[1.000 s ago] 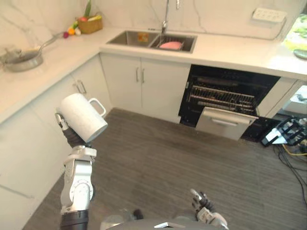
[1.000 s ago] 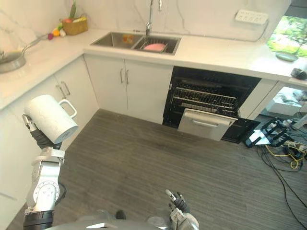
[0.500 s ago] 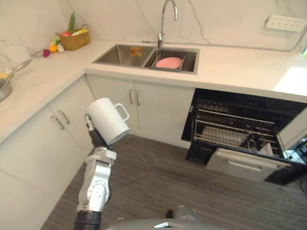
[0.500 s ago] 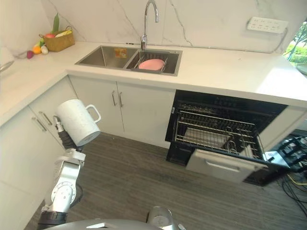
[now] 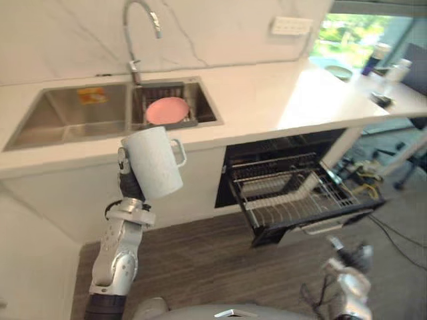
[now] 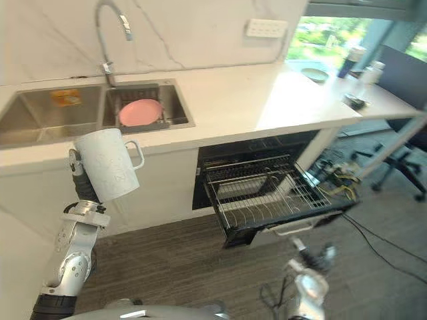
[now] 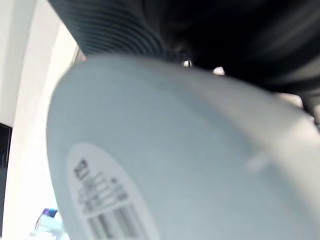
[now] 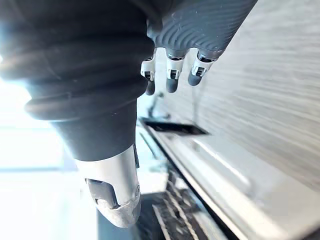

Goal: Walk over to the sink, pick up the cup, carry it to the dishwasher, place the cup inside the dishwasher, then close the dishwasher door

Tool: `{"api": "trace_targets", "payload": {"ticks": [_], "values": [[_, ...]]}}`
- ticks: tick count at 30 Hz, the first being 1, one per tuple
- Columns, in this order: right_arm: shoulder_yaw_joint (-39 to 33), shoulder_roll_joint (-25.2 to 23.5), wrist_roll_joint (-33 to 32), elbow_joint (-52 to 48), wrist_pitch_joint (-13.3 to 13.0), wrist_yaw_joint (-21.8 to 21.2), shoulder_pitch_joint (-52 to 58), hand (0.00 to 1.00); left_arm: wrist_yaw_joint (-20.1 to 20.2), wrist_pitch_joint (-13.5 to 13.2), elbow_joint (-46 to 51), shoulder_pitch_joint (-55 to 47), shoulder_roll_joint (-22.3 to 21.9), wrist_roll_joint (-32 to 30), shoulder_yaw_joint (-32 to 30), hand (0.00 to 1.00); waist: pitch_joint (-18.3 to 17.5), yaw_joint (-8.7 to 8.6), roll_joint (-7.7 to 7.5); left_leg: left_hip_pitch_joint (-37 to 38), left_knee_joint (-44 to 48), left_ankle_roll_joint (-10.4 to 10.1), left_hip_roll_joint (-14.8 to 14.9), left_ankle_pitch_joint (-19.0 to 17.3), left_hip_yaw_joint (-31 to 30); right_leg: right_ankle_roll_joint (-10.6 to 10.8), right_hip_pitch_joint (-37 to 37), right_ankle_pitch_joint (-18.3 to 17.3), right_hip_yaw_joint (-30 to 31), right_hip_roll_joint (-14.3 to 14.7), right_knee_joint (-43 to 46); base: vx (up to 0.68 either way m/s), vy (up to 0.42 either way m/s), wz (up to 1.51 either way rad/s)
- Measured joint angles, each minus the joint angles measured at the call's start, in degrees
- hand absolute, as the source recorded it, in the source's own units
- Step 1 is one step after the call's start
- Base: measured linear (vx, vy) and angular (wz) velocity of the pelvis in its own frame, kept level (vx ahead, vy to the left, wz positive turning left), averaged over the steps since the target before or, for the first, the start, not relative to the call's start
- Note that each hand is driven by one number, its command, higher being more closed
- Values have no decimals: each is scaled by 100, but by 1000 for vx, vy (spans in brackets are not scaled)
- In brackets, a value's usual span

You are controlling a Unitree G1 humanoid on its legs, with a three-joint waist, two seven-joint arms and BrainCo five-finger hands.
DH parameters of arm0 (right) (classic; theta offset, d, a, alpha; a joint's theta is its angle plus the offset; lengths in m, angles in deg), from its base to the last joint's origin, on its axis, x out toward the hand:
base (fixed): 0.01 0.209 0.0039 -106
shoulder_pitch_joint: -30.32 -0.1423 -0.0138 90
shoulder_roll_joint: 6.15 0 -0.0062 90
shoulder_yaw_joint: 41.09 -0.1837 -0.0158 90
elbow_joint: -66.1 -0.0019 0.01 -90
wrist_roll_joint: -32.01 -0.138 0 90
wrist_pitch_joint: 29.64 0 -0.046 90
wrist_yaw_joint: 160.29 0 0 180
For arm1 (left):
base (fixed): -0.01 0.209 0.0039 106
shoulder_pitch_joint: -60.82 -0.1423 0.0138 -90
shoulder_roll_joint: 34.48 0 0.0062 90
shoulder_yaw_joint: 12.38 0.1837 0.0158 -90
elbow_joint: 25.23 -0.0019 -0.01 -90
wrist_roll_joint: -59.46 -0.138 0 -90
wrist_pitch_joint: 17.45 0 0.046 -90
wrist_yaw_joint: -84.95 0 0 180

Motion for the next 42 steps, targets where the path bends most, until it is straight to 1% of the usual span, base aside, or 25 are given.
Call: {"api": "trace_targets", "payload": {"ticks": [2, 4, 7, 8, 9, 11, 13, 15, 17, 21, 22, 23, 24, 25, 27, 28, 29, 30, 31, 32, 33, 34, 36, 38, 42], "values": [[5, 60, 424, -834, 205, -64, -186, 0, -1, 114, 281, 0, 111, -78, -57, 100, 23, -12, 88, 499, -187, 90, 62, -60, 516, -74, -112, 291, -742, -157, 130, 129, 148, -150], [198, 57, 586, -1142, 236, -209, -246, 0, 20, 112, 455, 0, 191, -102, -75, 100, 2, -3, 128, 610, -209, 70, 136, -78, 664, -90, -125, 438, -1147, -132, -67, 53, 29, -118], [672, 58, 403, -1847, 213, -852, -362, 0, 136, 54, 791, 10, 205, -99, -108, 100, -70, 65, 230, 565, -420, -211, 249, -238, 776, 44, -199, 676, -1343, 193, -1121, 25, -42, -126], [784, 51, 251, -1905, 208, -1025, -419, 0, 140, 49, 807, 11, 205, -99, -110, 100, -64, 68, 220, 546, -437, -226, 243, -233, 911, 96, -220, 751, -1331, 213, -1319, -32, 4, -89], [1027, 51, -163, -1986, 239, -1480, -477, 0, 112, 55, 783, 11, 144, -100, -63, 100, -47, 1, 263, 528, -483, -241, 251, -228, 1053, 68, -272, 959, -1286, 297, -1569, -64, 9, -72], [1242, 47, -585, -2026, 453, -2144, -455, 0, 83, 52, 780, 14, -10, -102, -48, 100, -37, -70, 284, 543, -488, -288, 258, -266, 1110, 34, -297, 1008, -1318, 328, -1554, -76, -8, -34], [1585, 46, -991, -2022, 717, -2884, -389, 0, -41, -30, 724, 15, -180, -215, -44, 100, -30, -32, 314, 585, -532, -362, 258, -335, 1133, -49, -266, 1085, -1474, 352, -1548, -120, 3, -12], [1908, -28, -1418, -2020, 740, -3369, -306, 0, -207, -197, 592, 14, -213, -371, 32, 100, -34, 81, 322, 557, -545, -371, 264, -334, 1123, -96, -293, 1082, -1680, 358, -1568, -94, -22, -9], [2000, -109, -1621, -2022, 740, -3523, -306, 0, -290, -222, 529, 9, -249, -466, 91, 100, -36, 73, 324, 463, -421, -397, 316, -373, 1069, -162, -295, 976, -1827, 358, -1546, -26, -48, 12], [2379, -202, -2246, -2038, 732, -3914, -201, 0, -569, -251, 288, -52, -275, -896, 517, 100, -42, 77, 530, 88, 622, -609, 957, -850, 841, -273, -289, 451, -2102, 631, -1213, 51, -111, 21], [2564, -301, -2358, -2068, 710, -4015, -146, 0, -662, -254, 226, -148, -271, -950, 620, 100, -34, 101, 616, -124, 1387, -493, 1271, -922, 743, -287, -189, 279, -2093, 777, -1188, 126, -178, -2], [2679, -429, -2389, -2081, 686, -4046, -64, 0, -711, -258, 68, -197, -310, -994, 701, 100, 0, 101, 676, -669, 2649, -374, 1683, -740, 364, -338, -37, 201, -2130, 985, -1232, 152, -177, -1], [2729, -476, -2389, -2090, 682, -4065, -29, 0, -730, -256, 22, -250, -323, -995, 700, 100, 11, 108, 691, -933, 3164, -322, 1805, -501, 157, -390, 82, 223, -2114, 1051, -1314, 192, -168, -15], [2724, -574, -2414, -2103, 613, -4119, 34, 0, -727, -258, -106, -361, -355, -997, 703, 100, 67, 228, 618, -1260, 3511, -613, 1815, -563, -6, -392, 257, 222, -2060, 1047, -1462, 197, -57, -26], [2711, -595, -2445, -2300, 437, -4132, 71, 0, -724, -303, -139, -450, -368, -1077, 874, 100, 51, 268, 635, -1354, 2545, -520, 1410, -728, 26, -364, 337, 236, -2000, 870, -1573, 207, 11, -27], [2711, -572, -2449, -2391, 331, -4133, 48, 0, -717, -395, -123, -489, -375, -1120, 986, 100, 51, 273, 636, -1338, 1526, -497, 1127, -628, 8, -246, 388, 311, -1940, 755, -1690, 236, 63, -18], [2727, -568, -2445, -2490, 237, -4131, 94, 0, -727, -429, -112, -495, -383, -1121, 1098, 100, 50, 268, 637, -1328, 638, -617, 985, -250, -41, -106, 489, 396, -1931, 681, -1781, 253, 74, -16], [2752, -555, -2444, -2480, 174, -4125, 104, 0, -720, -429, -112, -510, -401, -1124, 1118, 100, 41, 259, 656, -1298, 262, -709, 948, -9, -115, -56, 540, 417, -1923, 673, -1840, 275, 107, -18], [2806, -494, -2444, -2479, 124, -4109, 113, 0, -717, -433, -99, -543, -435, -1123, 1125, 100, 17, 261, 740, -1246, -295, -815, 925, 611, -223, 78, 653, 446, -1897, 693, -1942, 306, 169, -32], [2896, -361, -2441, -2435, 24, -4082, 111, 0, -688, -439, -107, -554, -422, -1115, 1108, 100, 11, 265, 838, -1157, -356, -503, 887, 1330, -293, 253, 775, 438, -1791, 678, -2012, 282, 180, -36], [2929, -398, -2442, -2385, 1, -4016, 108, 0, -668, -442, -121, -556, -372, -1110, 1075, 100, 3, 273, 715, -1065, -309, -520, 754, 1302, -222, 291, 839, 455, -1743, 524, -2043, 255, 168, -37], [3017, -431, -2445, -2388, -83, -3988, 96, 0, -599, -489, -106, -544, -267, -1102, 1035, 100, -24, 296, 535, -968, -402, -416, 532, 1140, -114, 310, 828, 448, -1762, 286, -2070, 194, 146, -21], [3103, -464, -2521, -2381, -180, -3944, -50, 0, -528, -509, -84, -508, -235, -1099, 888, 100, -19, 312, 335, -924, -512, -272, 234, 1031, 48, 328, 757, 458, -1765, -33, -2050, 185, 171, -13], [3080, -543, -2632, -2373, -199, -3825, -160, 0, -479, -499, -67, -498, -259, -1094, 828, 100, -22, 340, 323, -935, -364, -115, -7, 714, 40, 283, 709, 646, -1994, -281, -1839, 132, 157, -2], [3058, -634, -2519, -2343, -183, -3734, -131, 0, -173, -364, 298, -501, -326, -1092, 844, 100, -70, 391, 410, -768, -436, 83, -191, 465, 17, -102, 125, 935, -2240, -813, -480, 131, 181, -9]]}}
